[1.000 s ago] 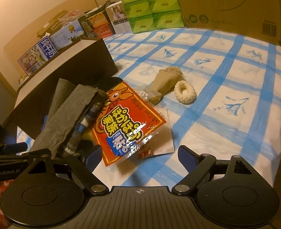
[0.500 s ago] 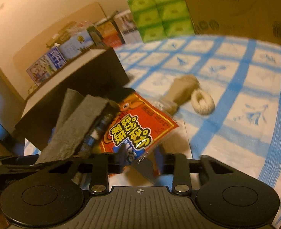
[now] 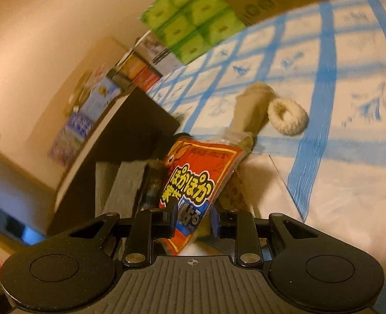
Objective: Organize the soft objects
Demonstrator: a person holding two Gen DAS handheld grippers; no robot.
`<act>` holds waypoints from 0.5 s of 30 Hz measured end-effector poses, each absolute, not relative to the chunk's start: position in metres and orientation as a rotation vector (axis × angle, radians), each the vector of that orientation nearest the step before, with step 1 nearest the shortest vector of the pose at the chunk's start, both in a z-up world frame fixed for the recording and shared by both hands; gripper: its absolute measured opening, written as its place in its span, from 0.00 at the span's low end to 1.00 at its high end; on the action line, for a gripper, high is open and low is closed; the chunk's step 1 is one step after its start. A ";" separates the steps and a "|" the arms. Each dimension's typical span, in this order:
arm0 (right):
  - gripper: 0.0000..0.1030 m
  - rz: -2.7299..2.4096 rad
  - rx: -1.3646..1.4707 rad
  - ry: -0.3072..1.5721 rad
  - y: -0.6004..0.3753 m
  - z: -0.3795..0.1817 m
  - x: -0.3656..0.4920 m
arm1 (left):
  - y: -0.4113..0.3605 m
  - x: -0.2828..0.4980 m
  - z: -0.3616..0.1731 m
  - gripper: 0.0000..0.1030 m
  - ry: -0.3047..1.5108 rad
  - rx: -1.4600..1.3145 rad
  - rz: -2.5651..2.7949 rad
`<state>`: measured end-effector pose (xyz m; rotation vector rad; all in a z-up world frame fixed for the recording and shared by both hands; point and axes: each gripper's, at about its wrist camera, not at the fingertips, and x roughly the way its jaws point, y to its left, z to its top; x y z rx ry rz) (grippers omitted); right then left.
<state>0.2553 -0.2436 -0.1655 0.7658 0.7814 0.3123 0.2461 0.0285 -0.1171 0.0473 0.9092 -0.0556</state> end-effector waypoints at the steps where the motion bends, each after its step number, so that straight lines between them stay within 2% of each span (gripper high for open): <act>1: 0.25 0.314 0.781 0.788 -0.245 -0.167 0.258 | 0.028 0.247 -0.117 0.75 0.909 0.049 -0.056; 2: 0.14 0.316 0.786 0.789 -0.245 -0.167 0.259 | 0.028 0.248 -0.117 0.75 0.907 0.052 -0.056; 9: 0.05 0.379 0.540 0.630 -0.239 -0.128 0.241 | 0.029 0.255 -0.121 0.71 0.904 0.046 -0.077; 12: 0.04 0.397 0.428 0.589 -0.234 -0.115 0.229 | 0.031 0.258 -0.123 0.62 0.910 0.023 -0.093; 15: 0.03 0.404 0.386 0.586 -0.231 -0.110 0.223 | 0.034 0.258 -0.123 0.40 0.901 0.014 -0.110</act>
